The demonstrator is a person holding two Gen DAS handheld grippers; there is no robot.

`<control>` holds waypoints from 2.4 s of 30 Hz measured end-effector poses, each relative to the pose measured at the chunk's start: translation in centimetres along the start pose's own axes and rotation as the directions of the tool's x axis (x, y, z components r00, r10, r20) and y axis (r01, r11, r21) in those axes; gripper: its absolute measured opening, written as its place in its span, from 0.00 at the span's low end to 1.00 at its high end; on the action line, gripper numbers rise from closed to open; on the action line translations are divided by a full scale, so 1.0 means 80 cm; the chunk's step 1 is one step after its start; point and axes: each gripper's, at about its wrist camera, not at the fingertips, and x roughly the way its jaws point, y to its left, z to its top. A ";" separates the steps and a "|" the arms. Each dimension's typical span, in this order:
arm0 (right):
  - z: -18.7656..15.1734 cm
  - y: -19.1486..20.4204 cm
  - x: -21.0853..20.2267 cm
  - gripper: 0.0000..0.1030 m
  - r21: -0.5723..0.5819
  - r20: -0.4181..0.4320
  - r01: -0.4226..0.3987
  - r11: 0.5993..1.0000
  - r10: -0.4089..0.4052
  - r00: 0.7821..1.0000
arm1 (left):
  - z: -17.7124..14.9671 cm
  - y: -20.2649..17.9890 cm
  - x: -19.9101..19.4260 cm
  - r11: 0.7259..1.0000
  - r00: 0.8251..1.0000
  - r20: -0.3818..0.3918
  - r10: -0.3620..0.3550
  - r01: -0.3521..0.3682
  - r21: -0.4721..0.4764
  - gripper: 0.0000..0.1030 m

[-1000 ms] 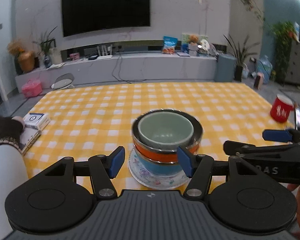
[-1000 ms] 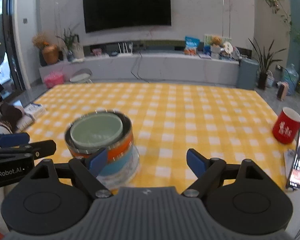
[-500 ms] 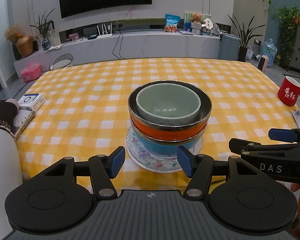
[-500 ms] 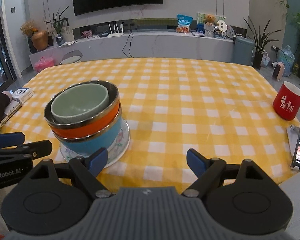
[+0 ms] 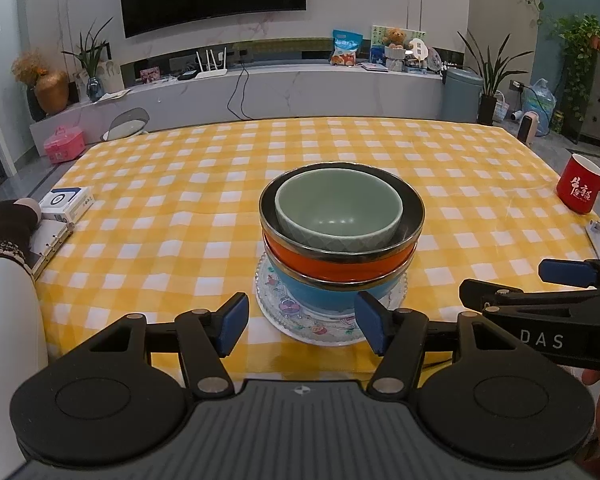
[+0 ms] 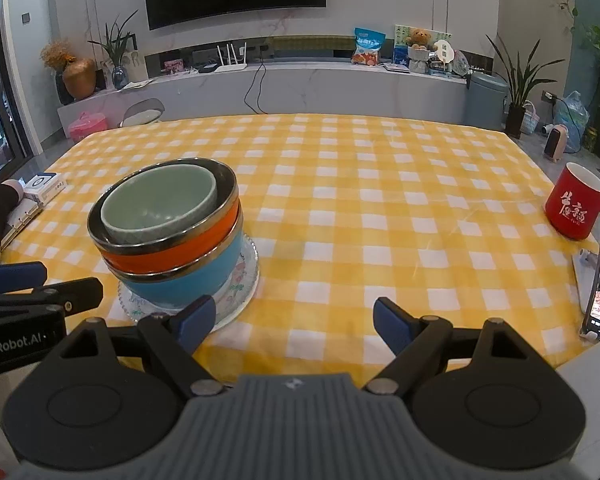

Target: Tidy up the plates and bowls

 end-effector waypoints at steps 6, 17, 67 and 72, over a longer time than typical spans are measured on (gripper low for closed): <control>0.000 0.000 0.000 0.82 -0.001 -0.001 0.002 1.000 -0.002 1.000 | 0.001 0.000 0.000 1.000 1.000 0.002 0.002 -0.002 -0.001 0.70; -0.001 0.001 0.003 0.82 -0.002 -0.011 0.012 1.000 -0.012 1.000 | 0.002 -0.001 0.000 1.000 1.000 -0.003 0.015 -0.015 0.007 0.70; -0.003 0.006 0.012 0.82 0.002 -0.031 0.015 1.000 -0.015 0.999 | 0.004 0.000 -0.002 1.000 1.000 -0.003 0.004 -0.004 0.005 0.71; -0.003 0.006 0.013 0.82 0.003 -0.035 0.014 1.000 -0.014 0.999 | 0.003 0.004 -0.002 1.000 1.000 -0.004 0.005 -0.005 -0.019 0.71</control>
